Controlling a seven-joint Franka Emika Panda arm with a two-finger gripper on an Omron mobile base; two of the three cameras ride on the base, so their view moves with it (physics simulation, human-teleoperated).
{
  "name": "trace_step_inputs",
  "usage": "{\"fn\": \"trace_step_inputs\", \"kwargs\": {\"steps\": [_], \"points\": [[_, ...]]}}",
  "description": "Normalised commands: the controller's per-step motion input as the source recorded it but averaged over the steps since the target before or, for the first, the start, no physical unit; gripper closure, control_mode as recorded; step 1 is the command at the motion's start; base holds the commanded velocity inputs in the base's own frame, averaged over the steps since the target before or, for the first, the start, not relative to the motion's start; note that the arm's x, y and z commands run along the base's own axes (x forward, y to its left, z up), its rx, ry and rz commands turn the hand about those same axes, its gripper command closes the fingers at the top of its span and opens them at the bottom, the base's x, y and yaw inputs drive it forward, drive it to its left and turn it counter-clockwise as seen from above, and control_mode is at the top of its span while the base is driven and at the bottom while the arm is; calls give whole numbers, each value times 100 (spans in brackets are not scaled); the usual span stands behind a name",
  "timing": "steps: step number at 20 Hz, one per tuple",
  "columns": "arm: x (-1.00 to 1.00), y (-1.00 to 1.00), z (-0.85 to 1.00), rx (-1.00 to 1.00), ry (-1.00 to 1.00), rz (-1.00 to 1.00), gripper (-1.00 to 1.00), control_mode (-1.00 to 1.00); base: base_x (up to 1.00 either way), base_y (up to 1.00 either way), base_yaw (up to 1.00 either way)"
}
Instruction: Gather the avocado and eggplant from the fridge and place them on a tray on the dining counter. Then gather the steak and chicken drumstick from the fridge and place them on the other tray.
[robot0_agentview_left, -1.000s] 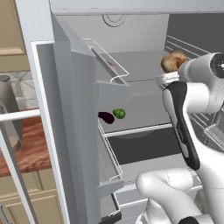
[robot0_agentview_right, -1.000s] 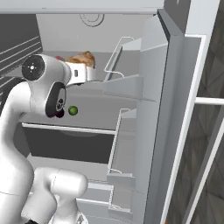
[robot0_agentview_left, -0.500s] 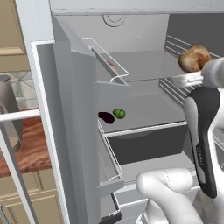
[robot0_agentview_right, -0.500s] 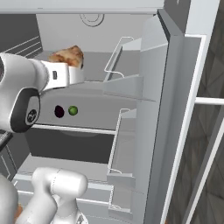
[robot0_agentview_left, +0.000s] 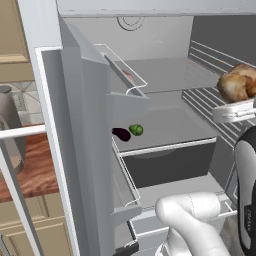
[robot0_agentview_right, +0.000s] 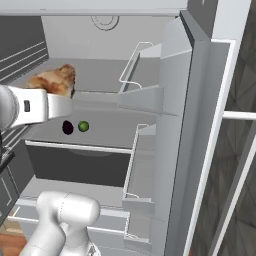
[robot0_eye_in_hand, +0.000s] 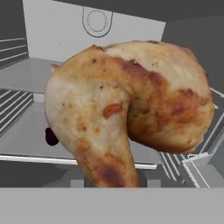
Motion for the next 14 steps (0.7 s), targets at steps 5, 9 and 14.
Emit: {"fn": "trace_step_inputs", "kwargs": {"steps": [5, 9, 14], "points": [[-5, 6, 0, 0, 2, 0, 100, -100, 0, 0, 0], [0, 0, -11, 0, 0, 0, 100, -100, 0, 0, 0], [-22, 0, -34, 0, 0, 0, 100, -100, 0, 0, 0]]}}
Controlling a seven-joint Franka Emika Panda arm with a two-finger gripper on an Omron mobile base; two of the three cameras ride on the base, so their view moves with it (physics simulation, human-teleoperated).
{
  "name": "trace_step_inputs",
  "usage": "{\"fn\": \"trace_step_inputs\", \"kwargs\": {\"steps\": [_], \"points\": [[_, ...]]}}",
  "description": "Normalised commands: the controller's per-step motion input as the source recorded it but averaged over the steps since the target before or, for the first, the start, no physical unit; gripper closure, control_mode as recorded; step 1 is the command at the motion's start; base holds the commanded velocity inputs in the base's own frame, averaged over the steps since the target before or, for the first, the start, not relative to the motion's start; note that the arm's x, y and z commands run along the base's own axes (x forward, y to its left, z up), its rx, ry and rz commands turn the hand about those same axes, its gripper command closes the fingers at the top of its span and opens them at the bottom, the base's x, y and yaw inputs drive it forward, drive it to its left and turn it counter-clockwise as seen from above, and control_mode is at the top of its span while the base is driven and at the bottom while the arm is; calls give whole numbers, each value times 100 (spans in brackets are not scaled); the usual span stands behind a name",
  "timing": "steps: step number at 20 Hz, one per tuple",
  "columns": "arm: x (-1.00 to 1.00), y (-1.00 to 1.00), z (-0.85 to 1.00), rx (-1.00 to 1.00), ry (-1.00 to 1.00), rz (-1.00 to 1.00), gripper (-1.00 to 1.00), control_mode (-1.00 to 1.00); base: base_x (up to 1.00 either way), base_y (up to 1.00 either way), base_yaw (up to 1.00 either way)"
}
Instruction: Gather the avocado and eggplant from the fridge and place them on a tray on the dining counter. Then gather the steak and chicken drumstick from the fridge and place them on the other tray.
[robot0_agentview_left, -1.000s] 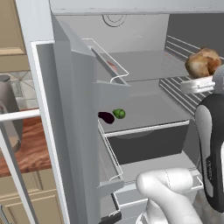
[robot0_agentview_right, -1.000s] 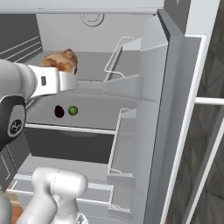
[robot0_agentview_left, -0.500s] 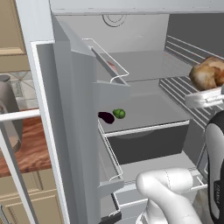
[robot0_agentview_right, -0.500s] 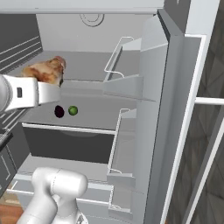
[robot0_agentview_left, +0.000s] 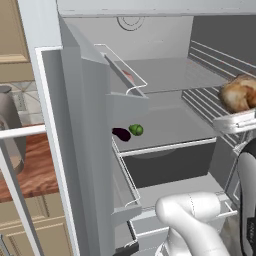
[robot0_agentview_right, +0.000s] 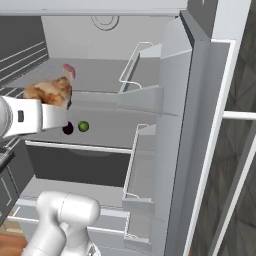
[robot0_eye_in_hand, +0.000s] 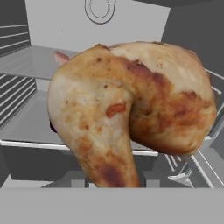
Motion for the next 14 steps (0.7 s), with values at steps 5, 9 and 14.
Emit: {"fn": "trace_step_inputs", "kwargs": {"steps": [5, 9, 14], "points": [[-8, 1, -9, 0, 0, 0, 100, 100, -34, 14, 0], [0, 0, 0, 0, 0, 0, 100, 100, -44, 40, 0], [0, 0, 0, 0, 0, 0, 100, 100, -44, 48, 0]]}}
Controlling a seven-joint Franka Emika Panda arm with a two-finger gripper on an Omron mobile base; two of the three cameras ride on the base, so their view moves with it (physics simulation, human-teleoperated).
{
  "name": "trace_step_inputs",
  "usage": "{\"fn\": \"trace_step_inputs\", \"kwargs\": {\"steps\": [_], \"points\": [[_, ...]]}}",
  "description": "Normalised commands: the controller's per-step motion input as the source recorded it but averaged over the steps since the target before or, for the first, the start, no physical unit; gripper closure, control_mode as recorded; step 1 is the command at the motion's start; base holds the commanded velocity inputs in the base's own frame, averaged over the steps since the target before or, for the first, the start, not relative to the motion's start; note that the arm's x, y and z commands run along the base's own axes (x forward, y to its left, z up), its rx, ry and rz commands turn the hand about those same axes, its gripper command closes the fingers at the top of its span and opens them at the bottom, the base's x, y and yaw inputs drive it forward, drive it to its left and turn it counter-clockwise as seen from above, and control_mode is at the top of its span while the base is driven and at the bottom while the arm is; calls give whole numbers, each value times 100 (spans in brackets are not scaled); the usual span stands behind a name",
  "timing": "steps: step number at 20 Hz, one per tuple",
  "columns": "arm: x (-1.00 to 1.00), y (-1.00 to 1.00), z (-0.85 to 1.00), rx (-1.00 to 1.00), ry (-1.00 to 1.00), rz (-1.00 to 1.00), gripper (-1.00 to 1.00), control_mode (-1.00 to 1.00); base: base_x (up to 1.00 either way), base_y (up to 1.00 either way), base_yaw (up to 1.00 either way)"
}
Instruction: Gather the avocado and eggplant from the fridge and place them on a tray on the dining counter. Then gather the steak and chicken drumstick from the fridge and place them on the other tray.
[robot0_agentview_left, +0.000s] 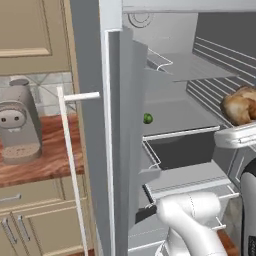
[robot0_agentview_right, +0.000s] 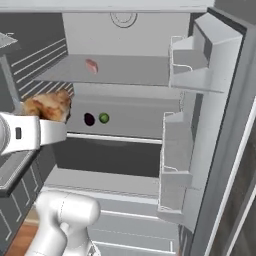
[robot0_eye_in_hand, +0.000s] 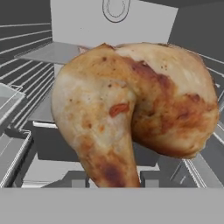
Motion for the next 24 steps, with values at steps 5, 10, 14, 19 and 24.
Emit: {"fn": "trace_step_inputs", "kwargs": {"steps": [5, 10, 14, 19, 24], "points": [[0, 0, 0, 0, 0, 0, 100, 100, -57, 54, 0], [0, 0, 0, 0, 0, 0, 100, 100, -86, 40, -6], [0, 0, 0, 0, 0, 0, 100, 100, -91, 39, -10], [0, 0, 0, 0, 0, 0, 100, 100, -74, 57, -14], [0, 0, 0, 0, 0, 0, 100, 100, -59, 82, -9]]}}
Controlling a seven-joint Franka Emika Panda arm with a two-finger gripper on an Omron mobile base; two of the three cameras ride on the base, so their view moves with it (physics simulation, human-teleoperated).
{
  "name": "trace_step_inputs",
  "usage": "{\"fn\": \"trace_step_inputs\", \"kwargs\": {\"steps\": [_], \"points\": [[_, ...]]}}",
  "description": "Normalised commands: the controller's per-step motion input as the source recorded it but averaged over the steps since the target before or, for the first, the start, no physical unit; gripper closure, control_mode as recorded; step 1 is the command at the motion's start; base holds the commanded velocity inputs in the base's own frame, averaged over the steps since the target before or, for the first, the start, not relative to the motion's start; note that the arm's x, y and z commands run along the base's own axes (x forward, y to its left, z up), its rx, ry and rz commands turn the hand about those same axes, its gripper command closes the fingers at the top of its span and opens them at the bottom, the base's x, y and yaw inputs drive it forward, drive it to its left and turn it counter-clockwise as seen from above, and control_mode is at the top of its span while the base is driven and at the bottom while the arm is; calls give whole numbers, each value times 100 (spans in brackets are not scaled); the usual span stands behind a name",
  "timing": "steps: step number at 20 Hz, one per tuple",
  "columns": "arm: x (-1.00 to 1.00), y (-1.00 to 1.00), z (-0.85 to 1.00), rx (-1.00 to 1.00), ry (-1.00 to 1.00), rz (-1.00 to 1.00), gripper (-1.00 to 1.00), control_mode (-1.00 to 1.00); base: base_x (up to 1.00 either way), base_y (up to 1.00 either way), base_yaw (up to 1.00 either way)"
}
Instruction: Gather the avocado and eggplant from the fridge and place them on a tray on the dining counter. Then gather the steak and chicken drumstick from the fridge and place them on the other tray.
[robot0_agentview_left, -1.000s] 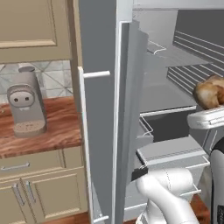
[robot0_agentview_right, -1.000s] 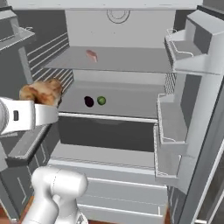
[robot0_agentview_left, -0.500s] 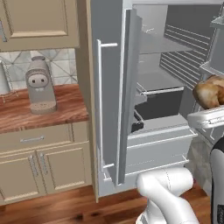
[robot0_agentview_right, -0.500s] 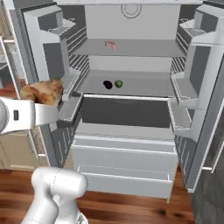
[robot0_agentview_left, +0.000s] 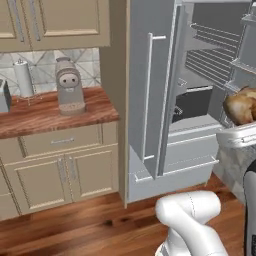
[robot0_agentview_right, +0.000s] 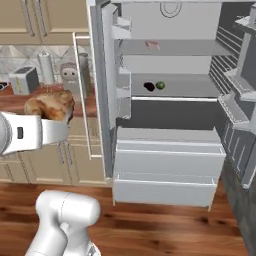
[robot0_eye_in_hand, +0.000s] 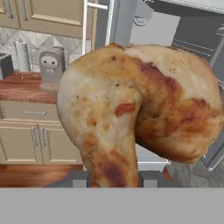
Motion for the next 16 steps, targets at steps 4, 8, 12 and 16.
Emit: {"fn": "trace_step_inputs", "kwargs": {"steps": [4, 8, 12, 16], "points": [[0, 0, 0, 0, 0, 0, 100, 100, -49, 100, 8], [0, 0, 0, 0, 0, 0, 100, 100, -40, 100, 27], [0, 0, 0, 0, 0, 0, 100, 100, -25, 95, 39], [0, 0, 0, 0, 0, 0, 100, 100, -8, 81, 42]]}}
